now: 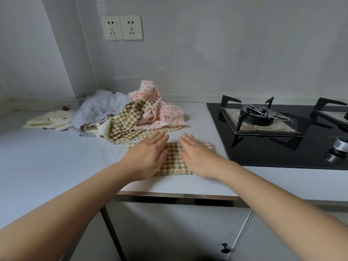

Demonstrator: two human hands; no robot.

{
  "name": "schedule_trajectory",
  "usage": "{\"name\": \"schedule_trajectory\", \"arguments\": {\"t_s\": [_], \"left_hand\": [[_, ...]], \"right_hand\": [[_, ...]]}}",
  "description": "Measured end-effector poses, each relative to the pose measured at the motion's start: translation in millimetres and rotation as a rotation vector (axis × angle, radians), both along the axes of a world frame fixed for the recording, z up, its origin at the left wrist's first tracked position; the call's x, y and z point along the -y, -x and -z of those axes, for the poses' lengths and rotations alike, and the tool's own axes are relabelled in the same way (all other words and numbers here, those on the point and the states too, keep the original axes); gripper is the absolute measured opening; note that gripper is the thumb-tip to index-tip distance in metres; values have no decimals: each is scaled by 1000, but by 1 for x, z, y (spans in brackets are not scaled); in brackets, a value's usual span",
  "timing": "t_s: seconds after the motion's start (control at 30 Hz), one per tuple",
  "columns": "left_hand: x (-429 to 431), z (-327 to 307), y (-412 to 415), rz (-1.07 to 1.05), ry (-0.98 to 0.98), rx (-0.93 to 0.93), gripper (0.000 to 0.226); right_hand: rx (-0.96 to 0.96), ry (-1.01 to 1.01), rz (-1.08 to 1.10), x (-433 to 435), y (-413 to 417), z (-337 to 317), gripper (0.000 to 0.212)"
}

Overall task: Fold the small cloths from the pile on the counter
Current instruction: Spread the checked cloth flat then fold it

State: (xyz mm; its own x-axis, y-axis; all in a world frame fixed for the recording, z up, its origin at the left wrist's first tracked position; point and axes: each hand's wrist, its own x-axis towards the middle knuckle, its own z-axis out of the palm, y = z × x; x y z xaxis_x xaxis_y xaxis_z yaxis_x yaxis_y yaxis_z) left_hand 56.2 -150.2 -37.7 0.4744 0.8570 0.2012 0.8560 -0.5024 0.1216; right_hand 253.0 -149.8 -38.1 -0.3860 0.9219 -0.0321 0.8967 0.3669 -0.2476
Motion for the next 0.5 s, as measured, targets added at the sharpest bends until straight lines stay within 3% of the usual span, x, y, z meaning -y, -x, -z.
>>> {"name": "schedule_trajectory", "arguments": {"t_s": [0.13,0.33,0.43,0.5], "left_hand": [[-7,12,3,-83,205,-172,61],[1,5,3,-163,253,-171,68],[9,-3,10,-203,60,-141,65],[17,-8,16,-208,-158,-58,65]], "right_hand": [[145,56,37,-8,3,11,61],[159,36,-75,-24,-9,4,60],[143,-239,-75,-32,-19,-8,53],[-32,-381,-45,-25,-20,-13,38]]}}
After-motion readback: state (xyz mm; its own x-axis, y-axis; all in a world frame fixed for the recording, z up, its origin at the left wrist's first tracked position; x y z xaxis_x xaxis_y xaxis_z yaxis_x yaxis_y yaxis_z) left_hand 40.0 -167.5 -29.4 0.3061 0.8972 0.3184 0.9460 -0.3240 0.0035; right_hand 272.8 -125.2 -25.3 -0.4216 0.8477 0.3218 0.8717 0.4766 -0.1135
